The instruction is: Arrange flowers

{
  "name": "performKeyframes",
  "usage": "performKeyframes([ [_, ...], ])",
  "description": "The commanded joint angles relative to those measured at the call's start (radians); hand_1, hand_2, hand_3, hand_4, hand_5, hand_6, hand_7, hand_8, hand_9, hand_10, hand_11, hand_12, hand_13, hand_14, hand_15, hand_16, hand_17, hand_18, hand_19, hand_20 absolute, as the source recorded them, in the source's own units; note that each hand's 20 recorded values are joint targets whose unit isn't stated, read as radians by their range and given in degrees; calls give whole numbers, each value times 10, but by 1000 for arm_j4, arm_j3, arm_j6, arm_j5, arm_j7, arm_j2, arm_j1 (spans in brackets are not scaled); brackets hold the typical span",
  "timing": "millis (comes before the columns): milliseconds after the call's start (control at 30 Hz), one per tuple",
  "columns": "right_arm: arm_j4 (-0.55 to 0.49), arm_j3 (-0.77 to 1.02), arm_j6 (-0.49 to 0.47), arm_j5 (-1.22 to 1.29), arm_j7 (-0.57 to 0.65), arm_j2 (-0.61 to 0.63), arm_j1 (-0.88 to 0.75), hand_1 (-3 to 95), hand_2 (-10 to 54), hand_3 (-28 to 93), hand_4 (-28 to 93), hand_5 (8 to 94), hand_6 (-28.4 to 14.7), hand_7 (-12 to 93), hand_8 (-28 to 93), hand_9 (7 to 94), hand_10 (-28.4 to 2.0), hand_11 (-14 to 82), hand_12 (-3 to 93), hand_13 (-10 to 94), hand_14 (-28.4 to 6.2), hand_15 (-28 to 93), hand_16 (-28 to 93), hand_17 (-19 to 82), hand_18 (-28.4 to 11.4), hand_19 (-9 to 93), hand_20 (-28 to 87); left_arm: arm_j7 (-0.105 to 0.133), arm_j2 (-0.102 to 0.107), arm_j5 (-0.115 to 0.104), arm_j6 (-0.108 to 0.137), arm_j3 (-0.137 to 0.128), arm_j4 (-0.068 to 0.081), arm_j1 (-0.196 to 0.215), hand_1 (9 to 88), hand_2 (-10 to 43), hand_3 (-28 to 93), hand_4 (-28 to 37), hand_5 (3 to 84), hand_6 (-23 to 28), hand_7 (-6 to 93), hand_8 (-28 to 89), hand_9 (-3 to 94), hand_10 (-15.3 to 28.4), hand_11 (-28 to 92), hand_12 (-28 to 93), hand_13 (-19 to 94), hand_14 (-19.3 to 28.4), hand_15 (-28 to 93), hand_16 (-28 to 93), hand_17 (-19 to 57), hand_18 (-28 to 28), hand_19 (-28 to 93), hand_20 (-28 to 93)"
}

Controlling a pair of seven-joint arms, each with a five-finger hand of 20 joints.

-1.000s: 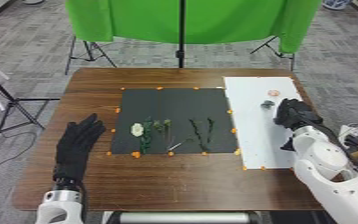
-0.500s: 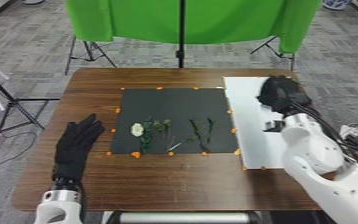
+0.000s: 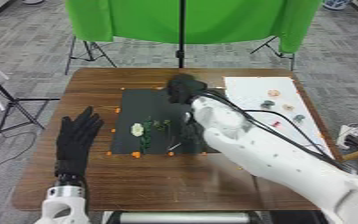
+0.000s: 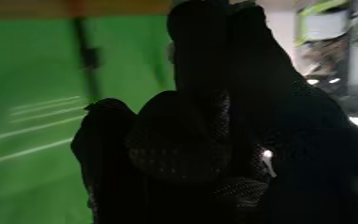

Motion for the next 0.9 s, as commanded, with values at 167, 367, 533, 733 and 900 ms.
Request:
performKeyframes([
  [167, 124, -14, -47, -67, 5, -173, 56, 635, -95, 591, -204, 823, 7, 217, 84, 937, -79, 139, 415, 928, -9, 613, 360, 694, -101, 932, 615, 12, 0, -8, -27, 4, 11, 11, 147, 87, 530, -283, 396, 63, 45, -51, 370, 130, 133, 93, 263, 171, 206, -13, 9, 127, 117, 176],
  [367, 162, 7, -110, -104, 13, -193, 32, 632, -95, 590, -204, 813, 12, 218, 77, 935, -78, 121, 410, 926, -9, 614, 360, 691, -102, 932, 618, 18, -4, -12, -11, 9, 11, 13, 154, 91, 513, -283, 402, 66, 44, -51, 374, 132, 134, 95, 264, 172, 204, -13, 9, 127, 114, 175],
  [533, 180, 24, -136, -110, 9, -204, 22, 609, -95, 578, -202, 777, 16, 202, 57, 920, -83, 81, 398, 921, -11, 614, 361, 686, -102, 932, 619, 38, -1, -28, 83, 20, 1, 21, 155, 88, 527, -283, 363, 66, 36, -50, 357, 129, 126, 92, 245, 157, 174, -15, 10, 121, 100, 168],
  [733, 186, 40, -161, -88, 17, -218, 19, 547, -95, 600, -217, 736, 15, 180, 37, 891, -88, 87, 362, 916, -14, 616, 354, 684, -104, 932, 617, 33, 0, -27, 90, 7, 0, 23, 146, 73, 558, -283, 291, 55, 44, -51, 322, 123, 111, 86, 223, 148, 141, -6, 7, 114, 88, 164],
  [900, 186, 40, -165, -83, 20, -222, 19, 506, -95, 638, -237, 714, 18, 176, 9, 861, -95, 120, 305, 915, -15, 615, 352, 683, -106, 932, 617, 24, -2, -24, 66, 5, 3, 19, 147, 69, 560, -283, 298, 56, 57, -58, 324, 124, 116, 89, 223, 150, 144, 0, 5, 115, 88, 166],
])
